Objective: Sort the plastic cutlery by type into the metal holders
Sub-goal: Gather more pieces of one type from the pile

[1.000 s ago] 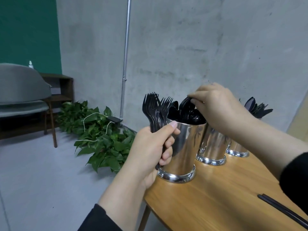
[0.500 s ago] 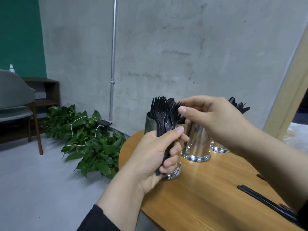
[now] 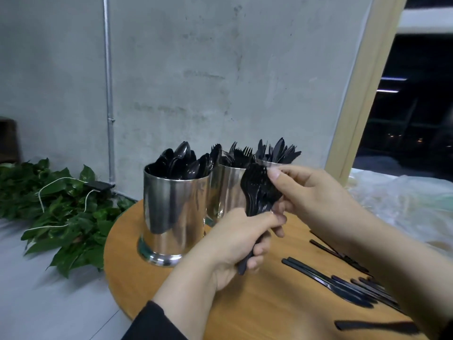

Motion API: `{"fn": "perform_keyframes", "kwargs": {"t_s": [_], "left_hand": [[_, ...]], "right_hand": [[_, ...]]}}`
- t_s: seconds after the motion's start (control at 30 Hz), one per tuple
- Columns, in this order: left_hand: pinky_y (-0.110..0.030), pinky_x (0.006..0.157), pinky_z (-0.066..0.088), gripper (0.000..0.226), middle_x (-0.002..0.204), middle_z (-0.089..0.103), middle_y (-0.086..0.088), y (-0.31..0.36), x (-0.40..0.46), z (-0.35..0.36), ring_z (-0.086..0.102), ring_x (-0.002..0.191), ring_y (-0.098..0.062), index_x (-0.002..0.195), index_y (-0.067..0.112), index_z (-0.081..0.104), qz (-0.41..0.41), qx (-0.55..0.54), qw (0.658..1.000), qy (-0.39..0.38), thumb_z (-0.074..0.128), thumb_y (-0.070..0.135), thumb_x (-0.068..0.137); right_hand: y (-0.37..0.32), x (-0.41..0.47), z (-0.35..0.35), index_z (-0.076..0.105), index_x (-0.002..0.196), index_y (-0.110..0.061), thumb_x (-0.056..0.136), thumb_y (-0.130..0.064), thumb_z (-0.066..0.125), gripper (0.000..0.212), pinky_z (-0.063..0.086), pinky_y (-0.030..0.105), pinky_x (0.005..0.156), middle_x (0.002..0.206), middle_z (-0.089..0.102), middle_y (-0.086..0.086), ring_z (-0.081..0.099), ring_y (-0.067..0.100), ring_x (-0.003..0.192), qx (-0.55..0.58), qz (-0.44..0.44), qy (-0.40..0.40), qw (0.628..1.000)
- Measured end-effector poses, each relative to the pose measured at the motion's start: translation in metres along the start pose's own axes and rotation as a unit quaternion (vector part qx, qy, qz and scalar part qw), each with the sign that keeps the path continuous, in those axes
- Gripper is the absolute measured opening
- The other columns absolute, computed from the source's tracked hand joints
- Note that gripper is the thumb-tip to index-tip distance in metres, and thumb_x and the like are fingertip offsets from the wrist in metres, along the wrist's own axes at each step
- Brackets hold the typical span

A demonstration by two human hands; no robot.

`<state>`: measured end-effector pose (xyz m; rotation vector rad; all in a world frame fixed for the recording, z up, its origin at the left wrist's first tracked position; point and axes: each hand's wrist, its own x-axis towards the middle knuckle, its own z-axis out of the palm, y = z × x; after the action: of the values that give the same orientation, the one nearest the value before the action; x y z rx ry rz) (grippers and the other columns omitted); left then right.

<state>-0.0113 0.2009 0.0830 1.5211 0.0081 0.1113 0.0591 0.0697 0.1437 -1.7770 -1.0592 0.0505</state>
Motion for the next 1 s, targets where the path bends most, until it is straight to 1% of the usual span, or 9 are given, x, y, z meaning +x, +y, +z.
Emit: {"fn": "perform_keyframes", "kwargs": {"t_s": [0.13, 0.27, 0.4, 0.5, 0.63, 0.77, 0.83, 0.9, 1.0], "left_hand": [[-0.022, 0.045, 0.025, 0.019, 0.052, 0.033, -0.003, -0.001, 0.013, 0.015, 0.028, 0.037, -0.015, 0.087, 0.013, 0.063, -0.031, 0.026, 0.998, -0.056, 0.061, 0.03, 0.096], [-0.023, 0.046, 0.028, 0.015, 0.054, 0.038, -0.002, 0.0, 0.027, 0.021, 0.031, 0.04, -0.015, 0.091, 0.015, 0.062, -0.041, 0.035, 0.997, -0.061, 0.064, 0.03, 0.094], [-0.024, 0.043, 0.036, 0.026, 0.061, 0.054, 0.0, -0.001, 0.047, 0.017, 0.045, 0.044, -0.016, 0.099, 0.01, 0.063, 0.024, 0.048, 0.998, 0.019, 0.075, 0.032, 0.089], [-0.025, 0.047, 0.035, 0.023, 0.061, 0.054, 0.005, -0.003, 0.058, 0.011, 0.045, 0.047, -0.012, 0.085, 0.017, 0.065, 0.081, 0.114, 0.983, 0.121, 0.078, 0.037, 0.085], [-0.027, 0.054, 0.035, 0.023, 0.057, 0.05, 0.013, -0.002, 0.067, 0.004, 0.044, 0.05, -0.005, 0.078, 0.023, 0.064, 0.125, 0.089, 0.975, 0.158, 0.078, 0.039, 0.086], [-0.018, 0.069, 0.051, 0.017, 0.093, 0.072, 0.017, 0.004, 0.076, -0.009, 0.066, 0.08, 0.0, 0.109, 0.034, 0.07, 0.166, 0.098, 0.951, 0.242, 0.067, 0.043, 0.095], [-0.006, 0.07, 0.045, 0.022, 0.111, 0.068, 0.02, 0.007, 0.078, -0.017, 0.063, 0.096, 0.006, 0.121, 0.037, 0.065, 0.163, 0.136, 0.94, 0.268, 0.06, 0.033, 0.1], [-0.009, 0.086, 0.042, 0.035, 0.126, 0.062, 0.02, 0.006, 0.08, -0.023, 0.057, 0.111, 0.008, 0.133, 0.041, 0.058, 0.164, 0.175, 0.93, 0.279, 0.056, 0.025, 0.101], [-0.009, 0.091, 0.045, 0.046, 0.138, 0.056, 0.02, 0.003, 0.083, -0.027, 0.054, 0.106, 0.019, 0.141, 0.044, 0.051, 0.162, 0.195, 0.927, 0.276, 0.051, 0.021, 0.101]], "right_hand": [[0.007, -0.001, -0.012, 0.074, 0.097, -0.025, 0.09, -0.041, 0.068, 0.018, 0.048, 0.028, 0.052, 0.064, 0.062, -0.002, 0.053, 0.014, 0.055, -0.016, 0.015, 0.011, 1.0], [0.015, 0.008, -0.018, 0.075, 0.095, -0.026, 0.088, -0.032, 0.074, 0.009, 0.059, 0.049, 0.069, 0.084, 0.071, 0.014, 0.063, 0.026, 0.068, -0.02, 0.009, 0.037, 0.999], [0.029, 0.025, -0.028, 0.07, 0.088, -0.016, 0.091, -0.027, 0.072, 0.012, 0.057, 0.061, 0.075, 0.081, 0.07, 0.019, 0.068, 0.042, 0.077, -0.044, 0.005, 0.089, 0.995], [0.037, 0.042, -0.034, 0.068, 0.091, -0.017, 0.094, -0.029, 0.068, 0.013, 0.058, 0.056, 0.075, 0.082, 0.073, 0.014, 0.069, 0.038, 0.08, -0.07, 0.004, 0.12, 0.99], [0.041, 0.066, -0.036, 0.068, 0.091, -0.021, 0.095, -0.034, 0.067, 0.014, 0.057, 0.057, 0.075, 0.078, 0.073, 0.007, 0.07, 0.032, 0.077, -0.098, -0.014, 0.131, 0.986], [0.026, 0.099, -0.056, 0.065, 0.091, -0.02, 0.096, -0.03, 0.067, 0.012, 0.058, 0.056, 0.078, 0.085, 0.072, 0.01, 0.071, 0.033, 0.083, -0.129, -0.081, 0.192, 0.97], [0.015, 0.117, -0.068, 0.063, 0.098, -0.019, 0.099, -0.029, 0.063, 0.01, 0.058, 0.055, 0.076, 0.083, 0.07, 0.006, 0.07, 0.03, 0.079, -0.146, -0.119, 0.236, 0.953], [0.011, 0.137, -0.075, 0.06, 0.104, -0.019, 0.101, -0.031, 0.059, 0.012, 0.057, 0.049, 0.076, 0.078, 0.065, -0.002, 0.067, 0.028, 0.076, -0.192, -0.141, 0.253, 0.938], [0.016, 0.169, -0.077, 0.06, 0.109, -0.015, 0.102, -0.032, 0.055, 0.02, 0.054, 0.046, 0.076, 0.083, 0.065, 0.002, 0.065, 0.028, 0.08, -0.246, -0.16, 0.263, 0.919]]}}
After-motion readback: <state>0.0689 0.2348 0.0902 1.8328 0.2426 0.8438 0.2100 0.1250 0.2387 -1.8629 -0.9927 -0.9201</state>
